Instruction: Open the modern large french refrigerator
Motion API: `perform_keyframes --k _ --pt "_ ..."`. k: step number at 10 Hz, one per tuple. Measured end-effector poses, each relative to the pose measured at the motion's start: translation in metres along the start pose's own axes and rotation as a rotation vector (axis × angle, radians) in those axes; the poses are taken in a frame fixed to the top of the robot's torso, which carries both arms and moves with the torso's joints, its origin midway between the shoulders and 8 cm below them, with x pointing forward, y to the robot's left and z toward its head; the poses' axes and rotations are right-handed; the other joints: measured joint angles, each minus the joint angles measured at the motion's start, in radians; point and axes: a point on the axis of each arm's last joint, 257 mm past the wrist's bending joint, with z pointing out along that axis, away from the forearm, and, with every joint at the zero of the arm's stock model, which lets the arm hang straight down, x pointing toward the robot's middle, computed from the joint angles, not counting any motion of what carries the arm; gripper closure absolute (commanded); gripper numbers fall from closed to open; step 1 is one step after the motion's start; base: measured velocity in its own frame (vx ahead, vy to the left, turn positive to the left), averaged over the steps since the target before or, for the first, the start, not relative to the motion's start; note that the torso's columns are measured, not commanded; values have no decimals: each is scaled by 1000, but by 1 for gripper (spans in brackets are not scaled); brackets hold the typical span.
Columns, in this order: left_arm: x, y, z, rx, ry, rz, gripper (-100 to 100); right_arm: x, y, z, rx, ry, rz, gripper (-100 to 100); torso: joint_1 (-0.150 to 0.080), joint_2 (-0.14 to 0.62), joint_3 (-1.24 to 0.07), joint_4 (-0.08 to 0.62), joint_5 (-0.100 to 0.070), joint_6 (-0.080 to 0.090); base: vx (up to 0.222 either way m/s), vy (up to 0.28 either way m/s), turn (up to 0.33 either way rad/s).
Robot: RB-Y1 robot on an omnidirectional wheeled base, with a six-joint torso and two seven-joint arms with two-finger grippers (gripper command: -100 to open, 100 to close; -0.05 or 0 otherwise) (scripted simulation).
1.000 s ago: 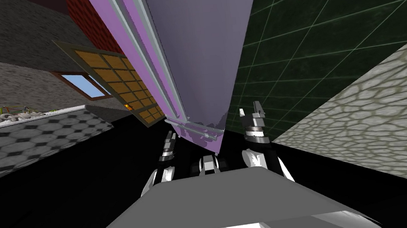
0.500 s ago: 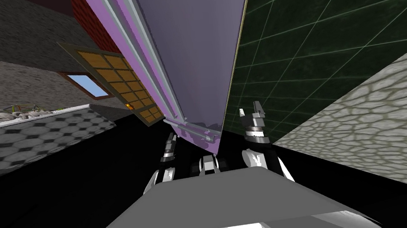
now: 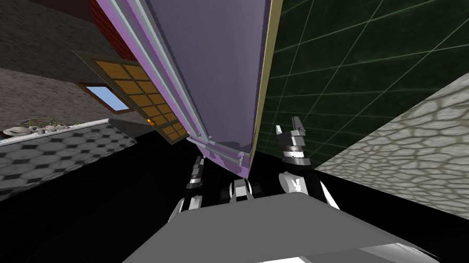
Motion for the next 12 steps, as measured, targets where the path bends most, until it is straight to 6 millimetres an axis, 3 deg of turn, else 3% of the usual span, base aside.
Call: perform_keyframes --k 12 --pt "9 71 -36 -125 -9 -25 -100 0 0 0 0 0 0 0 -1 -1 0 0 -1 0 12 -113 50"
